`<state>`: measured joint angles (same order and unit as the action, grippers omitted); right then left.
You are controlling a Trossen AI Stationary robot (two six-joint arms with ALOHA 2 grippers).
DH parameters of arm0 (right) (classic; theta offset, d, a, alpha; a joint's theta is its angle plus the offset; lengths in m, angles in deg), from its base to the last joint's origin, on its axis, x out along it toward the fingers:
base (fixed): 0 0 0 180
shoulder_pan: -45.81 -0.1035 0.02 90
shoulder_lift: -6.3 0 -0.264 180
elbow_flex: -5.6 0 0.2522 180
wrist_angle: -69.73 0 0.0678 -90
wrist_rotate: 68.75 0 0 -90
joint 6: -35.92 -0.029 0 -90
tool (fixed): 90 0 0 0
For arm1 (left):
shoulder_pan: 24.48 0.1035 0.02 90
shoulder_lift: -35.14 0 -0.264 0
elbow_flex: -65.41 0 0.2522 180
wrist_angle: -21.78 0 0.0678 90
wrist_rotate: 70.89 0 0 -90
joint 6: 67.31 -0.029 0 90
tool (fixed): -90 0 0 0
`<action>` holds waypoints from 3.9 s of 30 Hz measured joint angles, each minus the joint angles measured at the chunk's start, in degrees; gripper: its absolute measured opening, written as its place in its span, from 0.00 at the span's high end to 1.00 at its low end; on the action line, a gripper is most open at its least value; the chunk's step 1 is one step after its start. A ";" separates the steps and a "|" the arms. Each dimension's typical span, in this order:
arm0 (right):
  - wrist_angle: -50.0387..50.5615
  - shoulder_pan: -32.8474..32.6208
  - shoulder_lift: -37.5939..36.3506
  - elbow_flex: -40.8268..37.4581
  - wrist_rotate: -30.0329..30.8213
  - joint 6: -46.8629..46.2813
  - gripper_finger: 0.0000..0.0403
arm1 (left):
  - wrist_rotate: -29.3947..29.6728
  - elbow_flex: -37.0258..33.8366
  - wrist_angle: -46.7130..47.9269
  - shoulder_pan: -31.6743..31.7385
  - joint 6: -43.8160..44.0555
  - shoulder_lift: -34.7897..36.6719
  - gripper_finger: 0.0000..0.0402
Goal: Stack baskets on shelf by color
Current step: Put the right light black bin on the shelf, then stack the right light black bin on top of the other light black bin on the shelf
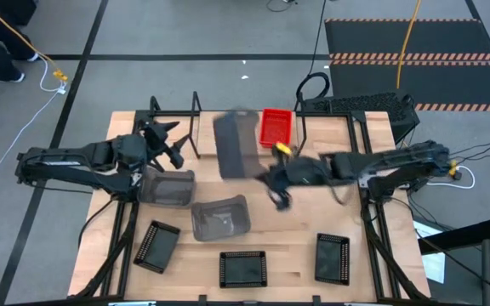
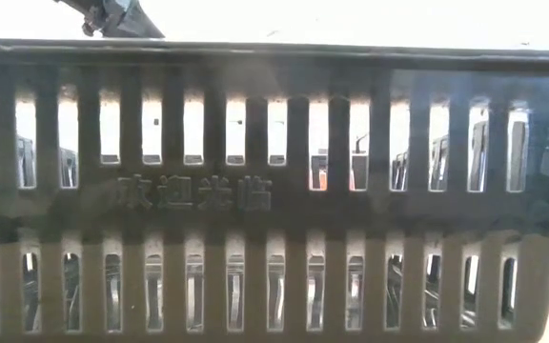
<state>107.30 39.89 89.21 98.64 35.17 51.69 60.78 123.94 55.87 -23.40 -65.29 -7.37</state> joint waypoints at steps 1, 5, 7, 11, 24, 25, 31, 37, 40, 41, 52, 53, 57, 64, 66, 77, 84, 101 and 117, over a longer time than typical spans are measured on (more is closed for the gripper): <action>0.24 1.96 2.33 2.22 0.77 -0.81 1.00 | -0.02 0.00 0.37 0.00 0.02 0.18 0.38; 4.71 9.88 11.77 10.71 -0.73 -2.43 1.00 | -0.02 -0.04 2.09 0.00 0.02 0.22 0.38; 7.94 13.43 16.19 14.69 -2.02 -3.03 1.00 | -0.02 -0.04 3.19 0.00 0.53 0.16 0.38; 12.47 17.88 23.19 18.41 -1.71 -3.90 1.00 | -0.05 -0.09 6.74 0.00 2.91 0.09 0.38; 20.76 21.09 28.02 18.48 -8.17 -3.34 1.00 | -0.06 -0.11 11.67 0.00 9.15 0.09 0.38; 21.39 21.13 27.95 18.48 -8.18 -3.53 1.00 | -0.06 -0.11 11.67 0.00 9.30 0.09 0.38; 24.33 21.05 27.94 18.48 -8.25 -4.04 1.00 | -0.07 -0.11 11.65 0.00 9.73 0.09 0.38; 26.15 20.84 27.92 18.46 -8.23 -4.43 1.00 | -0.07 -0.11 11.67 0.00 9.22 0.09 0.38; 25.81 20.93 27.92 18.46 -8.23 -4.43 1.00 | -0.07 -0.11 11.65 0.00 9.07 0.09 0.38; 25.46 21.05 27.92 18.46 -8.25 -4.43 1.00 | -0.07 -0.12 11.65 0.00 9.05 0.09 0.38; 27.66 22.29 27.92 18.22 -8.21 -3.93 0.99 | -0.07 -0.15 11.37 0.00 8.94 0.09 0.38; 28.30 22.36 27.92 18.22 -8.21 -3.72 0.99 | -0.07 -0.15 11.37 0.00 8.92 0.09 0.38; 27.86 22.42 27.92 18.19 -8.15 -2.76 0.98 | -0.07 -0.15 11.39 0.00 8.61 0.09 0.38; 28.94 22.44 27.92 18.19 -8.14 -0.64 0.98 | -0.07 -0.15 11.39 0.00 8.63 0.09 0.38; 28.94 22.44 27.92 18.19 -8.06 -0.01 0.98 | -0.07 -0.15 11.39 0.00 8.63 0.09 0.38; 29.12 22.46 27.92 18.19 -3.67 -1.83 0.93 | -0.09 -0.15 11.43 0.00 8.66 0.09 0.38; 29.96 22.42 27.92 18.19 -3.18 0.85 0.75 | -0.09 -0.15 11.43 0.00 8.40 0.09 0.38; 26.42 12.21 13.68 16.85 -15.21 11.75 0.63 | -0.10 -0.15 11.26 0.00 8.26 0.07 0.38; -13.88 1.22 13.80 -12.23 -16.93 49.81 0.69 | -0.61 -0.15 10.56 0.18 8.25 0.07 0.38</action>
<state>93.42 41.11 103.01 86.41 18.24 101.49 60.17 123.79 66.44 -23.22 -57.04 -7.30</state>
